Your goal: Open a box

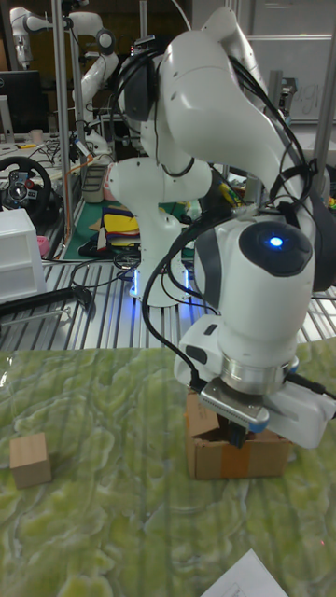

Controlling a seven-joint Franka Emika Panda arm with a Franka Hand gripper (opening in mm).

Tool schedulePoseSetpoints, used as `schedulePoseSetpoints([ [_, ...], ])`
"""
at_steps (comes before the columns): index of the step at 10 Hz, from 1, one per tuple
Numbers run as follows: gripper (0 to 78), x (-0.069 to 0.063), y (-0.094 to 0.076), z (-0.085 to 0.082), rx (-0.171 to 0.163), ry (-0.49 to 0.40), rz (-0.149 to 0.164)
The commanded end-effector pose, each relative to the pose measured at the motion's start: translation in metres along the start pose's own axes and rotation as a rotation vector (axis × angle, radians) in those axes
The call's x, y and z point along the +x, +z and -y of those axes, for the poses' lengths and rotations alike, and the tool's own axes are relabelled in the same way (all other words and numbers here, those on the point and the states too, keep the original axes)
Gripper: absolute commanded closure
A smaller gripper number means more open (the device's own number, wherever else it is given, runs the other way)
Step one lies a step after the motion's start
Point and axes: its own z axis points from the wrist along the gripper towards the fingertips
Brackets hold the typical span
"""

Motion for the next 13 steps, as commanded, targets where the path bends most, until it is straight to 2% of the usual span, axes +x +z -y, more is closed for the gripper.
schedulePoseSetpoints([
  [1,77.6,0.0006,0.0097,-0.0011,-0.014,0.004,0.005],
  [3,77.6,0.001,0.01,-0.0011,-0.017,0.009,0.013],
  [5,77.6,0.006,0.0128,-0.0015,-0.026,0.017,0.04],
  [13,77.6,0.0089,0.0105,-0.0038,-0.018,0.033,0.035],
])
